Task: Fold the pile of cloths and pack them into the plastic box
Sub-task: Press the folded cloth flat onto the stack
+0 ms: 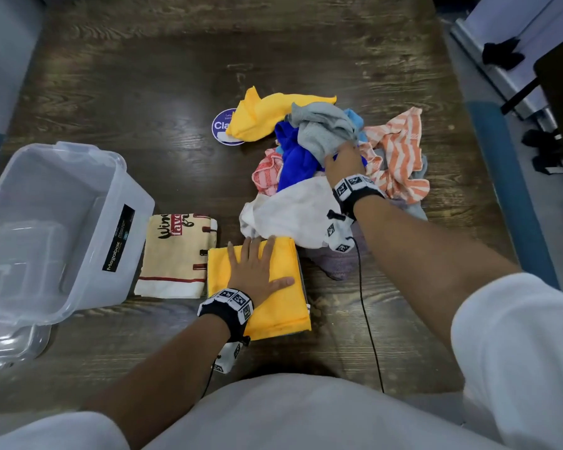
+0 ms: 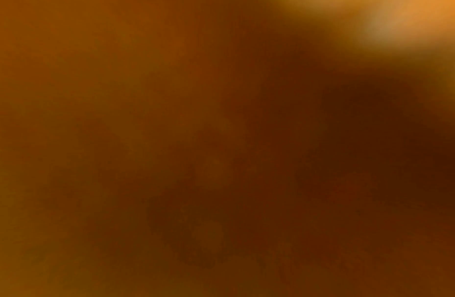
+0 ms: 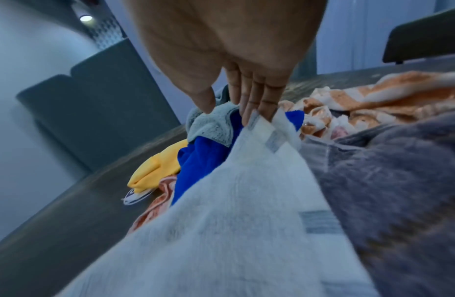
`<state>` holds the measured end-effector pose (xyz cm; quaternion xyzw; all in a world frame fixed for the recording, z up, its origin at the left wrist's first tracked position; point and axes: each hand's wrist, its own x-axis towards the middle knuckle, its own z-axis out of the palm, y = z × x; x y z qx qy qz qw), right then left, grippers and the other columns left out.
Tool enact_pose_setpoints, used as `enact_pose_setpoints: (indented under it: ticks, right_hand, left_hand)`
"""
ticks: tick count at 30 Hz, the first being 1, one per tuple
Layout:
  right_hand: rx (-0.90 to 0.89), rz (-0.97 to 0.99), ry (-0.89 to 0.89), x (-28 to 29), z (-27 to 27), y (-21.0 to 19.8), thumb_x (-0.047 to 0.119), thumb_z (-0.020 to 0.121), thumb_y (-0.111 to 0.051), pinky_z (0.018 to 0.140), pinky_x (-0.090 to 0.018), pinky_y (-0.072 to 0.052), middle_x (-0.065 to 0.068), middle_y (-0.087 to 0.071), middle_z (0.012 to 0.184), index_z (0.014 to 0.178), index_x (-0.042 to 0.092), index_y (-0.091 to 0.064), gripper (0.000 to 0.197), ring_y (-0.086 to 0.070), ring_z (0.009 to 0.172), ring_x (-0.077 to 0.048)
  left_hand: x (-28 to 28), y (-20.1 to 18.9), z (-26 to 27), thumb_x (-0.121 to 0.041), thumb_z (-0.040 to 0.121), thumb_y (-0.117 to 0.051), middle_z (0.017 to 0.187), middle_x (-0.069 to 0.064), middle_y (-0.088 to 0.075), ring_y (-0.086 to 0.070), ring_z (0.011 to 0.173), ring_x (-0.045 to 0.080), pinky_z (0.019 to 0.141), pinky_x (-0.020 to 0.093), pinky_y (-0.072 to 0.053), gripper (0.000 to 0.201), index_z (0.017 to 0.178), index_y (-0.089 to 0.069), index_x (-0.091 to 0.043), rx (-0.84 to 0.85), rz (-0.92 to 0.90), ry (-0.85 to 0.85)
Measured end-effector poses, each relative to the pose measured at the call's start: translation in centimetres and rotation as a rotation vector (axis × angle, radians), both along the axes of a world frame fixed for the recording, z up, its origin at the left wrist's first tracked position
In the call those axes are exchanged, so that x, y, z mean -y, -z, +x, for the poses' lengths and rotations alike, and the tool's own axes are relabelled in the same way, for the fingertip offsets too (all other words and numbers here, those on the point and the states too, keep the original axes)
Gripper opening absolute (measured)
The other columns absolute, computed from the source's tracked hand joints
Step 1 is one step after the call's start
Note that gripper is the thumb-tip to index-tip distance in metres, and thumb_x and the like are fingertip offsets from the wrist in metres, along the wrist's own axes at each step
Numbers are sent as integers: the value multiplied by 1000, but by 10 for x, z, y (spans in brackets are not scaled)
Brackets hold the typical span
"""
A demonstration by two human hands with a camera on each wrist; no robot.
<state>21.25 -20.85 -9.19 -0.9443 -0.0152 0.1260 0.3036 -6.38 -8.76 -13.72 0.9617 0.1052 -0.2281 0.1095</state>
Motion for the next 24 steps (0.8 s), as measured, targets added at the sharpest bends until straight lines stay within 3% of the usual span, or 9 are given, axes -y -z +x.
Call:
enact_pose_setpoints:
  ticks: [5,8,10,12,14,16,18,20,24]
  right_hand:
    - [-162,78,158,-9,18,17,28,97,-57,67,-30,-41,-18,-65,117,132,-2,-47,47,-66,102,-33]
    - [-156,37,105,-8,19,22,25,98,-56,64,-31,-40,-20,-67,110,116,-3,-58,34,-65,92,-33]
    - [-119,21,87,-7,16,21,19,98,-52,69,-35,-44,-21,-66,109,105,1,-59,20,-64,94,-36]
    - [-76,-35,72,-4,10,16,19,97,-49,83,-39,-46,-17,-65,104,95,8,-55,12,-61,94,-35]
    - [-28,-71,41,-2,6,8,21,96,-47,95,-43,-37,-12,-60,93,89,12,-50,13,-52,87,-30]
    - [15,-19,37,-3,2,-4,25,94,-49,89,-41,-36,-6,-51,77,76,13,-45,22,-46,80,-28]
    - [86,96,23,-4,-2,-22,23,92,-52,72,-36,-34,-1,-39,64,65,17,-33,33,-42,71,-25]
    - [160,246,9,-7,-8,-49,19,91,-53,59,-33,-27,2,-33,62,63,19,-29,37,-36,64,-21]
    - [286,503,-25,-12,-24,-121,15,90,-49,55,-31,-21,7,-29,63,65,24,-27,35,-25,59,-10]
  left_hand:
    - [-1,4,-1,-93,74,-14,163,11,-20,-12,152,34,118,67,1,110,159,-1,-26,20,5,-3]
    - [-1,6,0,-93,74,-16,162,11,-22,-13,152,33,118,67,2,109,160,-2,-26,37,-1,-5]
    - [-1,8,-1,-93,75,-15,162,11,-21,-12,152,33,118,66,2,108,160,-1,-27,41,-1,-7]
    - [-2,8,-2,-93,74,-11,162,11,-22,-13,152,33,119,66,1,109,160,-1,-26,35,10,1]
    - [0,7,-1,-94,73,-10,162,11,-22,-14,152,33,118,66,1,110,159,0,-26,26,22,9]
    - [-1,5,1,-93,73,-14,163,10,-18,-11,152,32,118,66,2,110,159,2,-26,-3,23,13]
    - [-2,3,2,-93,71,-14,164,10,-14,-8,153,32,118,66,3,112,159,3,-26,-33,10,10]
    - [-4,1,2,-95,65,-8,165,9,-11,-5,153,31,118,66,4,117,159,5,-26,-44,-3,22]
    - [-12,-6,1,-102,51,5,166,8,-7,-2,154,29,119,64,5,131,159,3,-28,-36,-91,29]
